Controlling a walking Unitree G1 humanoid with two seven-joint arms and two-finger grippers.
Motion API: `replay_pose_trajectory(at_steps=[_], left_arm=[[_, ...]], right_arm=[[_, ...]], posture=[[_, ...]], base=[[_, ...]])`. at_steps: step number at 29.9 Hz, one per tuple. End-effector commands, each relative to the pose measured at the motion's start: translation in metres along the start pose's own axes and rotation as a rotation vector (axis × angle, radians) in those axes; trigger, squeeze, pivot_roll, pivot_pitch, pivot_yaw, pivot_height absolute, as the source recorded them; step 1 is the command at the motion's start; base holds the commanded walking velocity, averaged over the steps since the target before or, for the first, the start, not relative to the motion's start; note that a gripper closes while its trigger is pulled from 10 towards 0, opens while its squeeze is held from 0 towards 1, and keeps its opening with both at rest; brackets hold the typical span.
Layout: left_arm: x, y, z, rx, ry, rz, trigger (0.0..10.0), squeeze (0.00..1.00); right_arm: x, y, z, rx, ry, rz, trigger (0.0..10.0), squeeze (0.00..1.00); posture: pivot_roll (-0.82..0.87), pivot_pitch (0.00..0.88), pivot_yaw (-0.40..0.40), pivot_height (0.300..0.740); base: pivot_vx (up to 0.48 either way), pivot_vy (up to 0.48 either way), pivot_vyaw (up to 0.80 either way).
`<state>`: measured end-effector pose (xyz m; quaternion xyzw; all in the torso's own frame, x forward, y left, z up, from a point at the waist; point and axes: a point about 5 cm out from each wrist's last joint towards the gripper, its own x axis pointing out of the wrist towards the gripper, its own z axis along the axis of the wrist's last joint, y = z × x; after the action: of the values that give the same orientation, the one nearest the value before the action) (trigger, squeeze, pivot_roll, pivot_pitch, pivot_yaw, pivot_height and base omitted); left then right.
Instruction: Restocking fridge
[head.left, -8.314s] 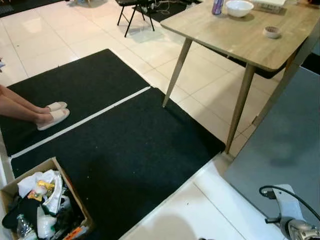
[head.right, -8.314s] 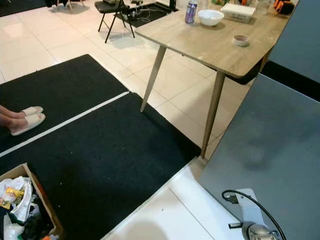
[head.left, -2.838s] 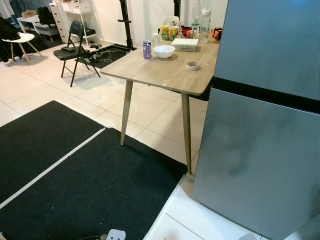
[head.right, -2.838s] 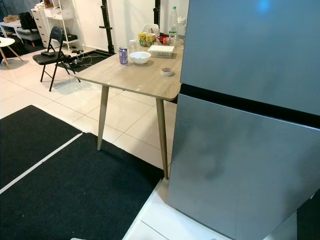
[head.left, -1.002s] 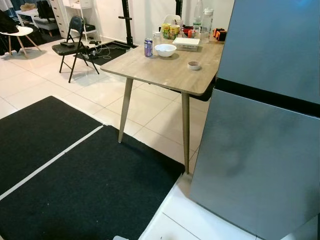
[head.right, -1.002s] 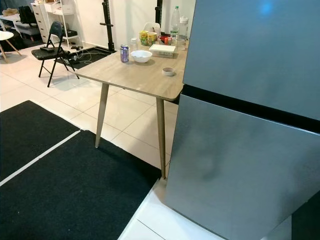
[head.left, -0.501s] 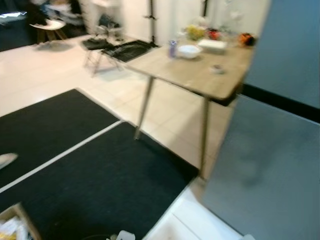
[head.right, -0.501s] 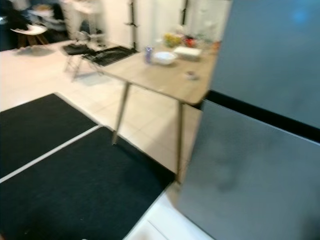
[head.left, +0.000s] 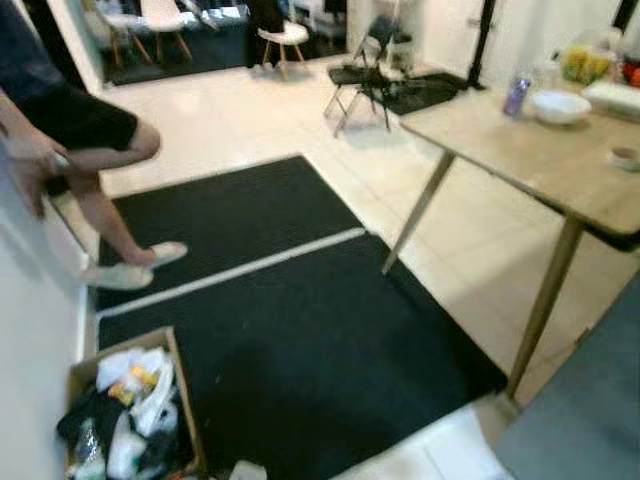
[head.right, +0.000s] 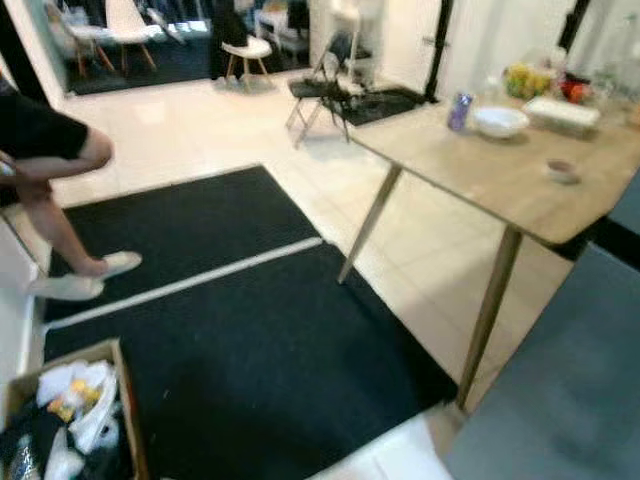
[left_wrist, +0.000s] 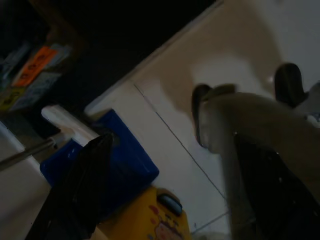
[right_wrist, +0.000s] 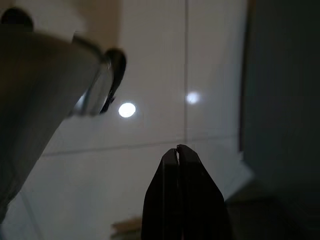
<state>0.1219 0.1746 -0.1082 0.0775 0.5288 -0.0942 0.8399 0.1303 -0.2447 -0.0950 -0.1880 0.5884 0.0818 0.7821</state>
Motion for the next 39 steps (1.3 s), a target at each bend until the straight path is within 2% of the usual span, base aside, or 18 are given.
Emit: replay_pose_trajectory(at_steps=[1, 8, 18, 23, 33, 39], left_arm=[[-0.001, 0.000, -0.009, -0.013, 0.035, -0.004, 10.0, 0.00], [-0.003, 0.004, -0.014, -0.021, 0.045, 0.003, 10.0, 0.00], [-0.004, 0.002, -0.020, -0.010, 0.081, -0.008, 10.0, 0.00], [-0.003, 0.000, -0.020, -0.013, 0.089, -0.009, 10.0, 0.00], [-0.003, 0.000, -0.017, -0.006, 0.090, -0.014, 10.0, 0.00], [-0.002, -0.001, -0.016, -0.008, 0.090, -0.018, 10.0, 0.00]], right_arm=[[0.001, 0.004, -0.001, 0.009, 0.003, 0.014, 10.0, 0.00], [0.001, 0.002, 0.012, -0.013, -0.015, 0.003, 10.0, 0.00], [0.001, 0.005, 0.006, -0.028, -0.007, 0.000, 10.0, 0.00], [0.002, 0.007, 0.010, -0.029, -0.014, 0.005, 10.0, 0.00], [0.000, 0.002, 0.004, -0.029, -0.003, 0.003, 10.0, 0.00], [0.001, 0.007, 0.007, -0.033, -0.006, 0.016, 10.0, 0.00]], posture=[[-0.10, 0.000, -0.029, 0.740], [-0.10, 0.000, -0.029, 0.740], [-0.09, 0.000, -0.030, 0.740], [-0.10, 0.000, -0.032, 0.740], [-0.10, 0.000, -0.032, 0.740], [-0.11, 0.000, -0.034, 0.740]], base=[[0.000, 0.000, 0.78], [0.000, 0.000, 0.78], [0.000, 0.000, 0.00], [0.000, 0.000, 0.00], [0.255, 0.000, 0.00], [0.259, 0.000, 0.00]])
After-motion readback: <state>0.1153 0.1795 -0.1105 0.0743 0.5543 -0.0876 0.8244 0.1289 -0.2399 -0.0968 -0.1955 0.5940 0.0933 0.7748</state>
